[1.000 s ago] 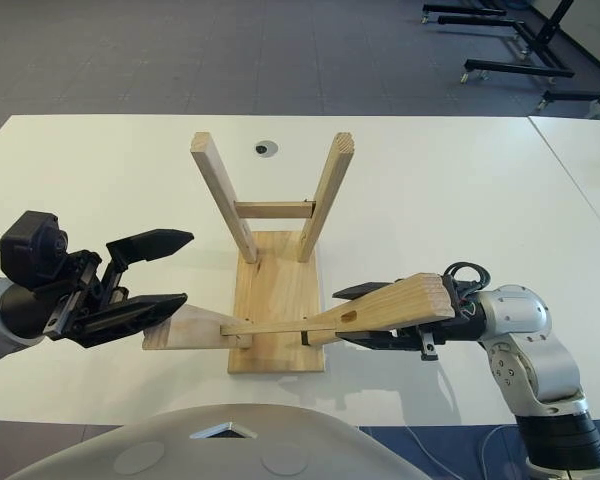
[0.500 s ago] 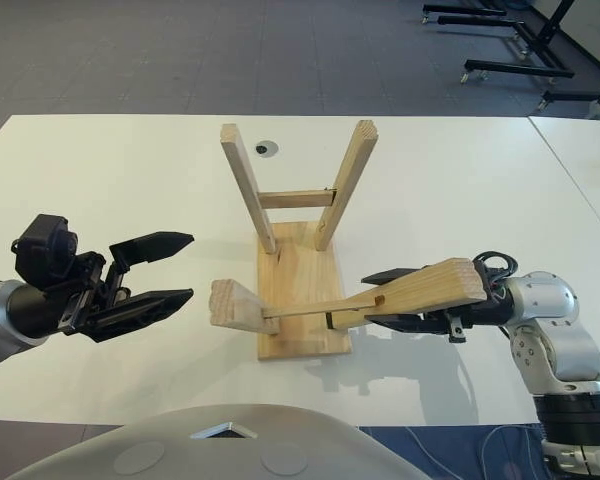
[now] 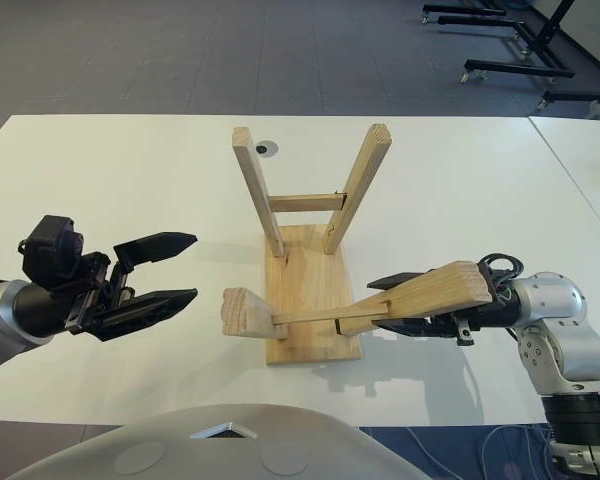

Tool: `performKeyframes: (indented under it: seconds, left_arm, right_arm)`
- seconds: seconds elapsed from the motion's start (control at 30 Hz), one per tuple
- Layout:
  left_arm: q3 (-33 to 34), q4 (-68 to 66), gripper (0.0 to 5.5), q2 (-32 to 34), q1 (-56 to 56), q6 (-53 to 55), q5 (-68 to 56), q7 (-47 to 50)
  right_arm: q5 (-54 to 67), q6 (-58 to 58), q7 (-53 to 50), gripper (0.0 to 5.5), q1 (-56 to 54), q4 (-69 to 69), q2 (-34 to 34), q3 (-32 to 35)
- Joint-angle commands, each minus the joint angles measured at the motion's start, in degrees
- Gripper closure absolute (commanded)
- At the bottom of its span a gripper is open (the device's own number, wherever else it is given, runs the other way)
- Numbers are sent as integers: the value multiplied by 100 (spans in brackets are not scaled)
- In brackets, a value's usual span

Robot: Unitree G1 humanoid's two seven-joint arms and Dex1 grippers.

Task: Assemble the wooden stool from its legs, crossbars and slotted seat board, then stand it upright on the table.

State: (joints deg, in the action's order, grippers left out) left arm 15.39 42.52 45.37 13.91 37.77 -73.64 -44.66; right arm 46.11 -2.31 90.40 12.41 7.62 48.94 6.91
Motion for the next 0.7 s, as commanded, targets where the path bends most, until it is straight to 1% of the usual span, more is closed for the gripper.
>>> performKeyframes:
  seconds: [0.03, 0.37, 0.7]
  left_arm:
    - [-39, -3, 115, 44, -67, 54, 52, -26]
    - [-174, 19, 115, -1, -126, 33, 142, 20]
    - [-360, 27, 115, -119, -234, -2, 255, 101]
  right_arm:
    - [-577, 117, 32, 345, 390, -2, 110, -157]
    - [-861, -349, 149, 345, 416, -242, 145, -348]
    - [-788, -349, 194, 345, 353, -433, 354, -518]
